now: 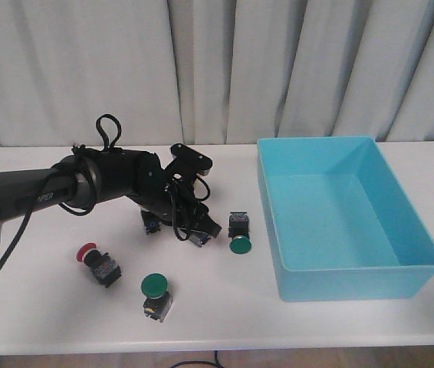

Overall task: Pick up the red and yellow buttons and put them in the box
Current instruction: 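Reach the left gripper down and grasp the red-capped button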

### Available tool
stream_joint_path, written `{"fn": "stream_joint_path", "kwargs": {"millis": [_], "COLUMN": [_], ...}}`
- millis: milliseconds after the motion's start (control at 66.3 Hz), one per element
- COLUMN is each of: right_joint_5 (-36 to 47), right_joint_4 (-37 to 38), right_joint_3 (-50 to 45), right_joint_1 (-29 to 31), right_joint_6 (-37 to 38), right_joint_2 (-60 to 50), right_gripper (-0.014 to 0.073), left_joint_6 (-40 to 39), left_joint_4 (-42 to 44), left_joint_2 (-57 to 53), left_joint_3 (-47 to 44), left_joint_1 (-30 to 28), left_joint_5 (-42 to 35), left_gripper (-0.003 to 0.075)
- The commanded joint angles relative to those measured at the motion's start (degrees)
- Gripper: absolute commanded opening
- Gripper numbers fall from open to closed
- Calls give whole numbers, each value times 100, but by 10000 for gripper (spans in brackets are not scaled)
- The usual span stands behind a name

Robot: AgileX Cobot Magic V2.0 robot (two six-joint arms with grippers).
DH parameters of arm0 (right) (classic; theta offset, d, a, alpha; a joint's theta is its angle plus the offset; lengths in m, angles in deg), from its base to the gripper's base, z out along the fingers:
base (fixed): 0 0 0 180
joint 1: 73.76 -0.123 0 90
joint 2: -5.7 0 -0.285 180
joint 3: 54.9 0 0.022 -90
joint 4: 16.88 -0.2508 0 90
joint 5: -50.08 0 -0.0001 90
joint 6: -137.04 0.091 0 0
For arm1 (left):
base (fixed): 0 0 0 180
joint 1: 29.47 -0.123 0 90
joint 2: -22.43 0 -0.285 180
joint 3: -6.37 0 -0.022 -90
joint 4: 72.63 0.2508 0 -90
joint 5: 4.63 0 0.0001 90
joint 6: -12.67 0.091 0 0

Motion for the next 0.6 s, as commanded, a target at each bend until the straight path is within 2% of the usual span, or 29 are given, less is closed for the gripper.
{"fn": "stream_joint_path", "kwargs": {"millis": [0,272,588], "right_joint_5": [358,375,360], "right_joint_4": [27,27,-256], "right_joint_3": [186,186,186], "right_joint_1": [31,31,31], "right_joint_6": [-71,-71,-77], "right_joint_2": [45,45,45], "right_gripper": [492,492,492], "left_joint_6": [-27,-27,-21], "left_joint_4": [-125,-125,-125], "left_joint_2": [-390,-796,-2036], "left_joint_3": [175,175,132], "left_joint_1": [33,33,15], "left_joint_5": [-151,309,1333], "left_gripper": [221,199,199]}}
